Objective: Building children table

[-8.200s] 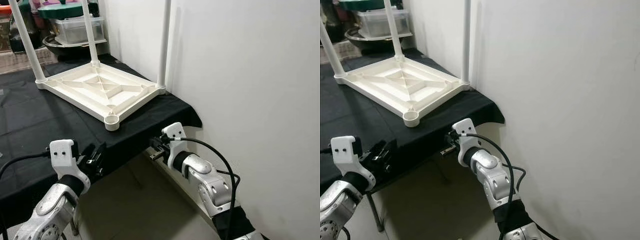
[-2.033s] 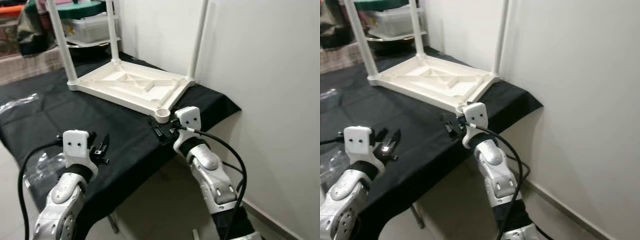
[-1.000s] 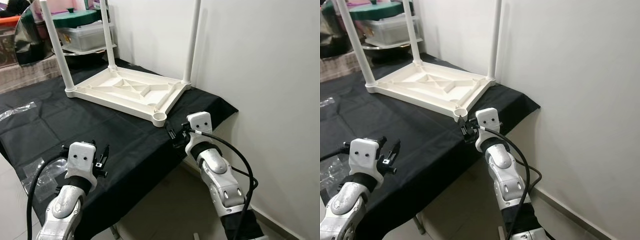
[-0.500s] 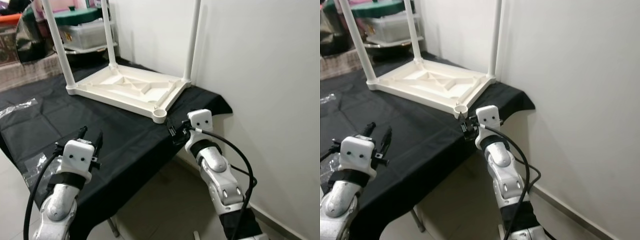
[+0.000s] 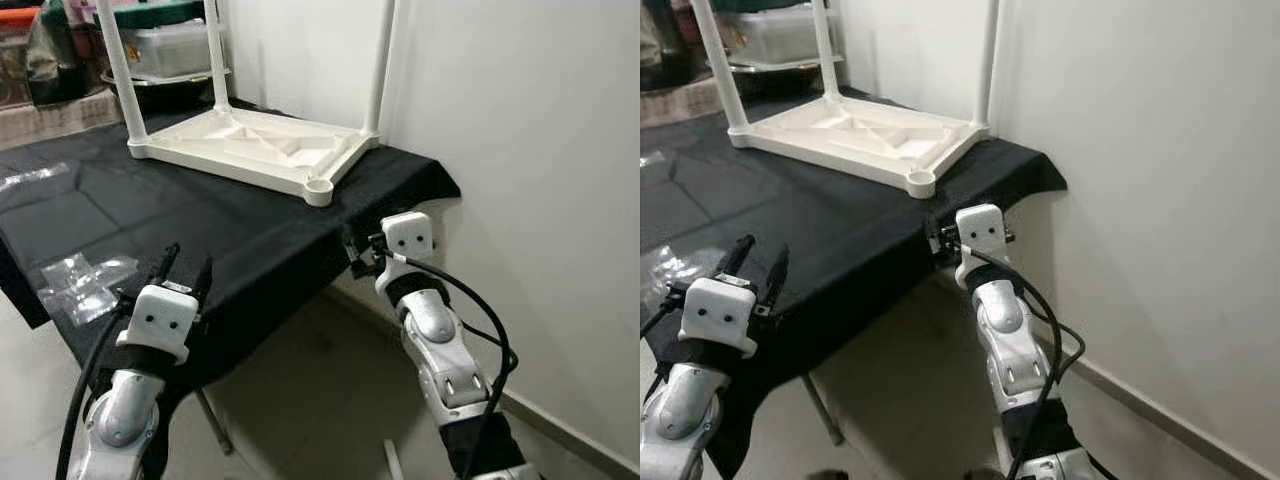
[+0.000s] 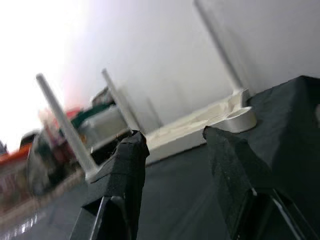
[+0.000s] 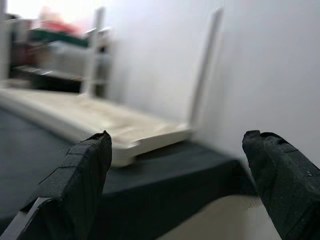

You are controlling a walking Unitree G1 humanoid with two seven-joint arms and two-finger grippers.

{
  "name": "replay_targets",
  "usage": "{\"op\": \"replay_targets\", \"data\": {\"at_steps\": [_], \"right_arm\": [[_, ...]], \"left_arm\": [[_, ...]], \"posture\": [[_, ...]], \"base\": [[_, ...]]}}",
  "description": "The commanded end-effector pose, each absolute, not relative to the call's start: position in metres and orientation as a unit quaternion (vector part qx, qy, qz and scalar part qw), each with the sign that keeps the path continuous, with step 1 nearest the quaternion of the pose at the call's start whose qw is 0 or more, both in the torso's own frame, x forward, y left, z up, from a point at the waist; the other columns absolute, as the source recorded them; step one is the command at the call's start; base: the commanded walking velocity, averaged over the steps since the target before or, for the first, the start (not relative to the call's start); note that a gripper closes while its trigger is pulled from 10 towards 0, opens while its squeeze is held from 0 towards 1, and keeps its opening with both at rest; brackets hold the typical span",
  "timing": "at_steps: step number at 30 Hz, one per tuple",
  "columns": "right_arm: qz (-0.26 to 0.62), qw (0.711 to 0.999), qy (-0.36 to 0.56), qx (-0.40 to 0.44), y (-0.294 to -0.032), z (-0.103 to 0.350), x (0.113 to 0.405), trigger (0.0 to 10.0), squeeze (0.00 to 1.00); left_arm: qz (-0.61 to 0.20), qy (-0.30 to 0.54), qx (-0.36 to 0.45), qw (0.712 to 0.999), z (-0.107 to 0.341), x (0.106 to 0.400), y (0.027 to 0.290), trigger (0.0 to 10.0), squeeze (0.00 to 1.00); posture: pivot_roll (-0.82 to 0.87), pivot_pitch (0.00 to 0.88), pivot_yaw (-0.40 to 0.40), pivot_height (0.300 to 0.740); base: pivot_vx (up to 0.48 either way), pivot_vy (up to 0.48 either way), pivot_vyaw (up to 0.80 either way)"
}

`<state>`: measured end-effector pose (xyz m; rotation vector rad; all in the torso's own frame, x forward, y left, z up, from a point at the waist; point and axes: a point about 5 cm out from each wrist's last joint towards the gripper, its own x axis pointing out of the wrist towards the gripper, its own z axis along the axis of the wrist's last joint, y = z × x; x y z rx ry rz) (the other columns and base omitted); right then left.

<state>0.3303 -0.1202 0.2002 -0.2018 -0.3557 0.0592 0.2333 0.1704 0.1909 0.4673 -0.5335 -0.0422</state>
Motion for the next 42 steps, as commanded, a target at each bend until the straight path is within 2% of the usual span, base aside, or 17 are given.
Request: {"op": "replay_targets", "data": {"at_steps": [1,3,5,9,10,13,16,20,22,28,35,42], "right_arm": [[-0.004,0.973,-0.201,-0.113,-0.127,0.208,0.331,10.0,0.0],[-0.039,0.967,-0.217,-0.126,-0.133,0.212,0.331,10.0,0.0],[-0.051,0.965,-0.221,-0.13,-0.135,0.213,0.331,10.0,0.0],[-0.054,0.968,-0.21,-0.124,-0.134,0.209,0.334,10.0,0.0],[-0.054,0.968,-0.21,-0.124,-0.134,0.209,0.334,10.0,0.0],[-0.058,0.969,-0.205,-0.122,-0.135,0.206,0.334,10.0,0.0],[-0.062,0.97,-0.201,-0.12,-0.136,0.203,0.335,10.0,0.0],[-0.065,0.971,-0.195,-0.119,-0.137,0.2,0.336,10.0,0.0],[-0.069,0.973,-0.185,-0.118,-0.139,0.198,0.338,10.0,0.0],[-0.082,0.976,-0.163,-0.118,-0.144,0.193,0.342,10.0,0.0],[-0.082,0.98,-0.143,-0.115,-0.146,0.188,0.345,10.0,0.0],[-0.062,0.989,-0.055,-0.123,-0.154,0.163,0.351,10.0,0.0]], "left_arm": [[-0.034,-0.293,0.269,0.917,0.198,0.234,0.164,10.0,0.0],[-0.057,-0.33,0.329,0.883,0.203,0.234,0.154,10.0,0.0],[-0.079,-0.335,0.338,0.876,0.202,0.234,0.15,10.0,0.0],[-0.165,-0.291,0.258,0.906,0.192,0.236,0.143,10.0,0.0],[-0.165,-0.291,0.258,0.906,0.192,0.236,0.143,10.0,0.0],[-0.203,-0.235,0.197,0.93,0.183,0.237,0.144,10.0,0.0],[-0.215,-0.202,0.191,0.936,0.174,0.238,0.147,10.0,0.0],[-0.206,-0.164,0.174,0.949,0.163,0.239,0.155,10.0,0.0],[-0.191,-0.1,0.12,0.969,0.15,0.24,0.166,10.0,0.0],[-0.147,-0.079,0.065,0.984,0.151,0.245,0.181,10.0,0.0],[-0.144,-0.062,0.067,0.985,0.148,0.243,0.184,10.0,0.0],[-0.083,-0.006,0.141,0.986,0.131,0.241,0.2,10.0,0.0]], "posture": [[-0.02,0.0,-0.048,0.6],[-0.02,0.0,-0.05,0.59],[-0.02,0.0,-0.053,0.585],[-0.02,0.0,-0.043,0.56],[-0.02,0.0,-0.043,0.56],[-0.03,0.0,-0.041,0.545],[-0.03,0.0,-0.043,0.535],[-0.03,0.0,-0.045,0.525],[-0.03,0.0,-0.049,0.51],[-0.02,0.0,-0.055,0.485],[-0.03,0.0,-0.053,0.465],[-0.03,0.0,-0.053,0.43]], "base": [[0.0,0.0,0.0],[0.0,0.0,0.0],[0.0,0.0,0.0],[0.0,0.0,0.0],[0.0,0.0,0.0],[0.0,0.0,0.0],[0.0,0.0,0.0],[0.0,0.0,0.0],[0.0,0.0,0.0],[0.0,0.0,0.0],[0.0,0.0,0.0],[0.0,0.0,0.0]]}}
